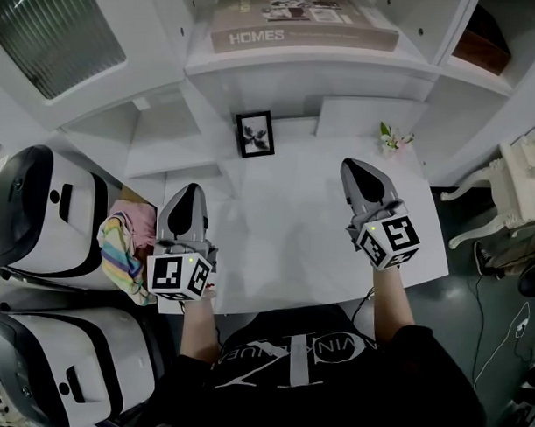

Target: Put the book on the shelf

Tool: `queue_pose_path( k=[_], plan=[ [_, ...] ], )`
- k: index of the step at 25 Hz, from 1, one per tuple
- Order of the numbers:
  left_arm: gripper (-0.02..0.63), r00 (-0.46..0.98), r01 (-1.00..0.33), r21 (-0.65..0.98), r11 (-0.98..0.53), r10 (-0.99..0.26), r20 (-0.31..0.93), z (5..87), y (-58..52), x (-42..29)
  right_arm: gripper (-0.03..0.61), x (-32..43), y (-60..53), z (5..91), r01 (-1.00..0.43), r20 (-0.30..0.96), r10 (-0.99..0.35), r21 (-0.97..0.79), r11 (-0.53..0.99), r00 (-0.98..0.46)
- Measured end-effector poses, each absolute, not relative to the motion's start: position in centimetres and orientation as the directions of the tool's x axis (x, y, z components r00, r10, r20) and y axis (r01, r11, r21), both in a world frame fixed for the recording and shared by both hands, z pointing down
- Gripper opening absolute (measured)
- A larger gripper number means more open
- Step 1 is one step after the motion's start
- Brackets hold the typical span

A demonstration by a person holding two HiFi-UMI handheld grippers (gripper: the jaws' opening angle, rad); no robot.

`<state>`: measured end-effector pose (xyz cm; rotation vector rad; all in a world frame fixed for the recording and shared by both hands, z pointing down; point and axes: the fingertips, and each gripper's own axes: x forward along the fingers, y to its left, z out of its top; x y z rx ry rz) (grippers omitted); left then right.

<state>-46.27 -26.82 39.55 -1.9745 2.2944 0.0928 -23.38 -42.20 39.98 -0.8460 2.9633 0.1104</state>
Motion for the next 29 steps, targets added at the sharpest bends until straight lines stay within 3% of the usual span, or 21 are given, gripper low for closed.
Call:
queue_pose_path(
  k=[29],
  plan=[
    [0.000,-0.180,-0.983,-0.017,0.183,-0.975,-0.131,39.5,-27.2,-46.9,0.005,-20.9,-44.7,40.9,-0.579,-0.077,-0.576,0.014,0.815,-0.814]
  ],
)
